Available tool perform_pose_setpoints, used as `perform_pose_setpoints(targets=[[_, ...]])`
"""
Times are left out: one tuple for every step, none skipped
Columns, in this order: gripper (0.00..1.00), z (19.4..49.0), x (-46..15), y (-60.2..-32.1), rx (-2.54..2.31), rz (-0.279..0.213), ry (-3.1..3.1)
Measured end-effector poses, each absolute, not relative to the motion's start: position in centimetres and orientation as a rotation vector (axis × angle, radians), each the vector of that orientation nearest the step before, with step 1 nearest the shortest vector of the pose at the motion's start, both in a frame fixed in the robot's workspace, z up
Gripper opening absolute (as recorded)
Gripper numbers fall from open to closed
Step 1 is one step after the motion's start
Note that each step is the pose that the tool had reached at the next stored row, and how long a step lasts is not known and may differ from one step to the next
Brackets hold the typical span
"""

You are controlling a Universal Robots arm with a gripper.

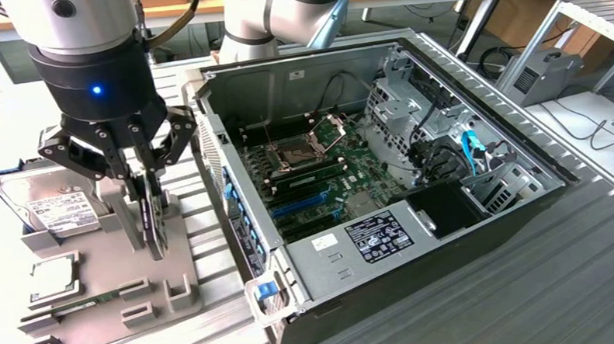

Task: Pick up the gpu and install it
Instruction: 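Pick up the gpu and move the gpu toward the slot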

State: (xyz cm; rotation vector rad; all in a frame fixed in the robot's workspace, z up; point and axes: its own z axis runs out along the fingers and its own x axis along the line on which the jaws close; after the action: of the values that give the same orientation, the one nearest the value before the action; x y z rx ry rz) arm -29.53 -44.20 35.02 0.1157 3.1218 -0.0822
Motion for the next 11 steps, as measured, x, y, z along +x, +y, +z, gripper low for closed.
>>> perform_pose_setpoints(targets=[[0.26,35.06,-29.53,-44.20,0.116,-0.082,3.122],[0.26,35.12,-29.53,-44.20,0.116,-0.082,3.122],[0.26,35.14,-29.53,-44.20,0.116,-0.082,3.122],[0.26,35.16,-29.53,-44.20,0.116,-0.082,3.122],[0.26,35.18,-29.53,-44.20,0.116,-0.082,3.122],[0.26,35.20,-29.53,-44.20,0.116,-0.082,3.122],[0.26,35.22,-29.53,-44.20,0.116,-0.082,3.122],[0.26,35.24,-29.53,-44.20,0.116,-0.082,3.122],[0.26,35.26,-29.53,-44.20,0.116,-0.082,3.122],[0.26,35.28,-29.53,-44.20,0.116,-0.082,3.122],[0.26,35.29,-29.53,-44.20,0.116,-0.082,3.122]])
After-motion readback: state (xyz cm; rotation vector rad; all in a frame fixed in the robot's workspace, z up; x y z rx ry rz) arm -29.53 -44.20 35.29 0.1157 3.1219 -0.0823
